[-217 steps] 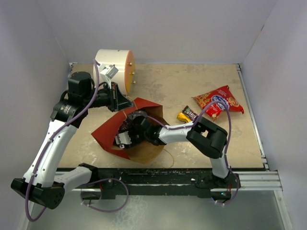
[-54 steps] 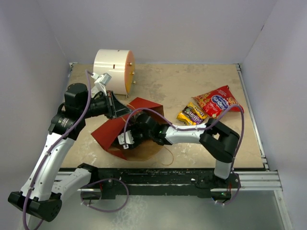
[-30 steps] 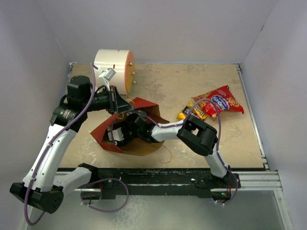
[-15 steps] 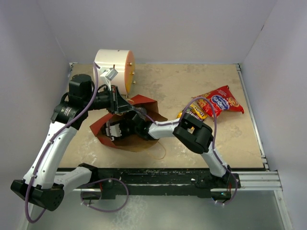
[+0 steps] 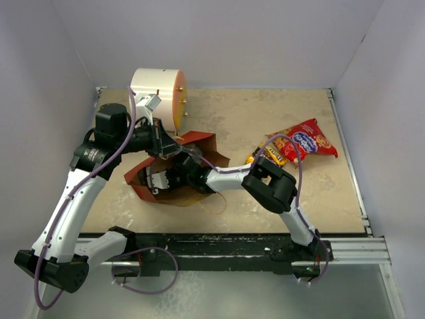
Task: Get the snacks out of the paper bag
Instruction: Take out the snack from the paper bag.
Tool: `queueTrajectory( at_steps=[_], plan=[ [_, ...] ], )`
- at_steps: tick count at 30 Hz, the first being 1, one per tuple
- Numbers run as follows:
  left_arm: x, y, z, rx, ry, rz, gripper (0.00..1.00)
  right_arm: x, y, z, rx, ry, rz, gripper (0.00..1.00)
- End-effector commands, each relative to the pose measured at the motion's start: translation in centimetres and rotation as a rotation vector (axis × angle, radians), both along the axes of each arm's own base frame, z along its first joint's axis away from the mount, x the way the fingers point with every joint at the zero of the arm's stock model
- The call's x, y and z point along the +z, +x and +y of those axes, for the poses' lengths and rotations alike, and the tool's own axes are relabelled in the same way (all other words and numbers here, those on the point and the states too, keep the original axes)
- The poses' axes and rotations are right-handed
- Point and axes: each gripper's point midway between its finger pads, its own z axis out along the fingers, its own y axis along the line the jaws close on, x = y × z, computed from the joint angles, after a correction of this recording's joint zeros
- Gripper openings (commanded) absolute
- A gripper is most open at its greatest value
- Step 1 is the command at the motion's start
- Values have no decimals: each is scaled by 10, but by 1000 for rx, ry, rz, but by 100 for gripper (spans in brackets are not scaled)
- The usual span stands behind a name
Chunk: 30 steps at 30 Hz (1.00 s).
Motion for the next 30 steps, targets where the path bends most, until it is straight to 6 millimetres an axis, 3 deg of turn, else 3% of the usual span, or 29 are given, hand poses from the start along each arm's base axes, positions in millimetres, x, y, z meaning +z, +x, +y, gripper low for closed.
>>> queueTrajectory(
  at_steps=[1,13,21,30],
  plan=[
    [21,5,5,34,3,-98,0,49,0,-6,-28,72,1,19],
    [25,19,17,140,32,-123,0,79,-26,-34,-60,144,89,14],
    [28,23,21,189,29,-115,0,112,-44,-50,-58,208,132,13],
    [38,26,24,207,36,-139,0,127,-64,-71,-46,217,176,11]
  ],
)
